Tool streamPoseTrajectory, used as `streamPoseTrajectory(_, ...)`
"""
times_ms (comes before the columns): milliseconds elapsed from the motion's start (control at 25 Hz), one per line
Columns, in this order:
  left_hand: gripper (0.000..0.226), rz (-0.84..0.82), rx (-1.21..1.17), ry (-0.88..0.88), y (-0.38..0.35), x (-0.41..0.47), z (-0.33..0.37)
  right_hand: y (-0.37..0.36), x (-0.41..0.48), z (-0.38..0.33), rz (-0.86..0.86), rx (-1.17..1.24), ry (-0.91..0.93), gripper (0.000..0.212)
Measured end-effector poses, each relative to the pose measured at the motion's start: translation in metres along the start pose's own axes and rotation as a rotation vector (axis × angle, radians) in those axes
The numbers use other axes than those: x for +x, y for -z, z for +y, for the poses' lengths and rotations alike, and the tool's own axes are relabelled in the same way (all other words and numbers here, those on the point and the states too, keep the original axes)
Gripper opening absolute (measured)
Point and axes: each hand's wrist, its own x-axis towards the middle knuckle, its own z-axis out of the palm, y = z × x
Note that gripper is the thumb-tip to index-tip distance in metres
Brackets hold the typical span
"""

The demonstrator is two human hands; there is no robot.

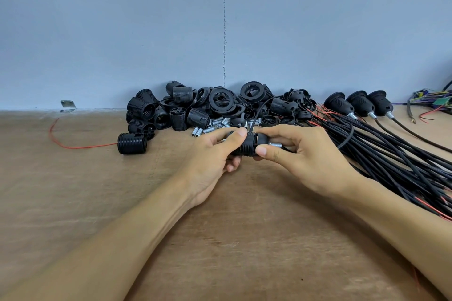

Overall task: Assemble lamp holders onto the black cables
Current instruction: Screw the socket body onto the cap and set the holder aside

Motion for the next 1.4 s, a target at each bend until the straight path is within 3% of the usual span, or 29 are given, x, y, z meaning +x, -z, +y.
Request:
streamPoseTrajectory(240,0.022,0.106,-0.019,-0.048,-0.01,-0.002,-0.003,-0.002,0.0,-0.002,0.042,-0.038,0.012,0.025)
streamPoseTrajectory(640,0.024,0.002,-0.083,0.068,-0.003,-0.001,0.001,0.004,0.004,0.005,-0.032,-0.018,0.033,0.034)
streamPoseTrajectory(840,0.046,0.015,0.051,0.056,-0.008,-0.003,0.005,0.008,0.007,0.003,-0.183,0.071,-0.055,0.029)
streamPoseTrajectory(920,0.051,0.036,0.116,0.037,-0.008,-0.001,0.007,0.008,0.007,-0.001,-0.143,-0.078,0.004,0.033)
streamPoseTrajectory(1040,0.043,0.05,0.168,0.037,-0.008,0.001,0.009,0.007,0.006,-0.003,-0.056,-0.253,0.062,0.04)
streamPoseTrajectory(1200,0.032,0.035,0.077,0.107,-0.009,0.003,0.007,0.005,0.005,0.0,-0.003,-0.172,0.027,0.023)
streamPoseTrajectory(1320,0.035,0.007,-0.001,0.084,-0.007,0.005,0.005,0.004,0.005,0.002,-0.033,-0.191,0.104,0.025)
streamPoseTrajectory(1400,0.041,0.003,0.077,0.049,-0.006,0.003,0.002,0.001,0.003,0.004,-0.044,-0.201,0.135,0.032)
